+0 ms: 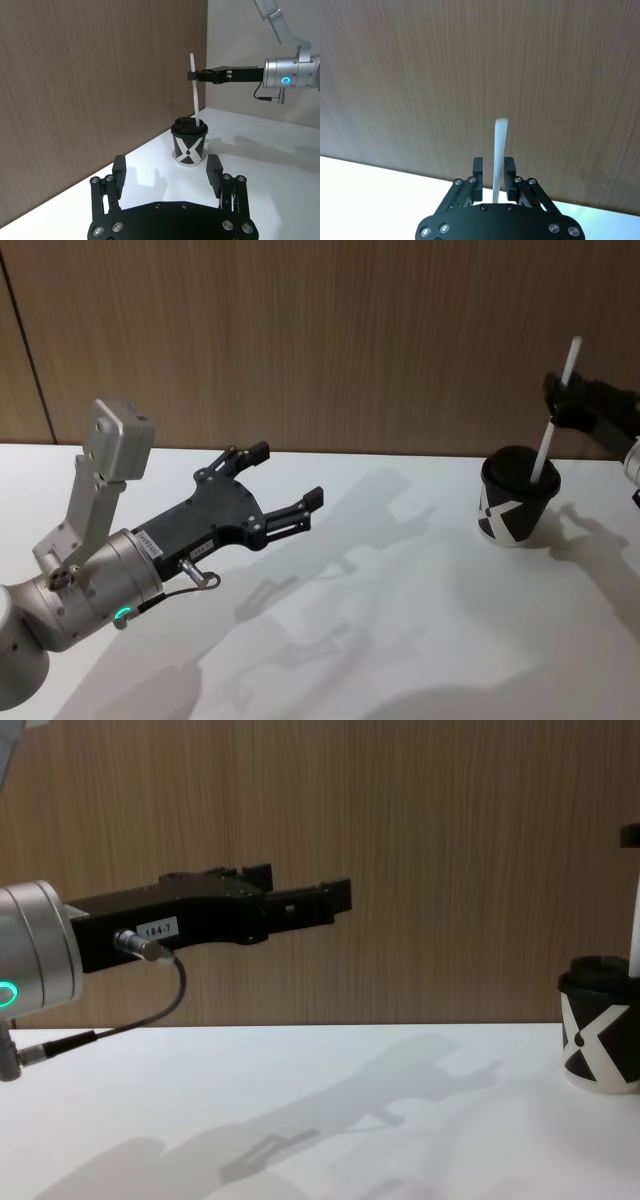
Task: Pick up the straw with one hand, pass it to the other hand, and insert it into the cup.
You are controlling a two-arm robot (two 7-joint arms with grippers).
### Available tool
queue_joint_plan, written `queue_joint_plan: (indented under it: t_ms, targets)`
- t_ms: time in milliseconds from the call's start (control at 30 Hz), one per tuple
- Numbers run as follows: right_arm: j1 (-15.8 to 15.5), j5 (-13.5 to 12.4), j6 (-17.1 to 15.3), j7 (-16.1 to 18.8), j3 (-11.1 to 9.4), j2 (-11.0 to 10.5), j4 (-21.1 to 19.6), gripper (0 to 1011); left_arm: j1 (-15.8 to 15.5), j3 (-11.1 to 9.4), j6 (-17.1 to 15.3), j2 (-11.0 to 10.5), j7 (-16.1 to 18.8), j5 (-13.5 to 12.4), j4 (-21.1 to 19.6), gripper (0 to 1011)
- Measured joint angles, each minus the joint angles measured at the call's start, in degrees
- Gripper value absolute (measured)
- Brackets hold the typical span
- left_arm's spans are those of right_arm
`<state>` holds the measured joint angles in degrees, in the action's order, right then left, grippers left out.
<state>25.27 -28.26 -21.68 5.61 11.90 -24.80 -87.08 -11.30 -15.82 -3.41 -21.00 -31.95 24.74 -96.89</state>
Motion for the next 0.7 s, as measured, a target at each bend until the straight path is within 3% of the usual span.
queue_joint_plan:
  t_ms: [367, 700]
  targets:
    - [0.12, 0.19, 0.02, 0.14, 0.08, 0.19, 0.44, 593, 0.0, 0.0, 0.0, 0.0, 0.0, 0.0, 0.0, 1003]
    - [0.17, 0.26, 0.02, 0.2, 0.14, 0.24, 0.6, 877, 0.0, 0.0, 0.0, 0.0, 0.0, 0.0, 0.0, 1003]
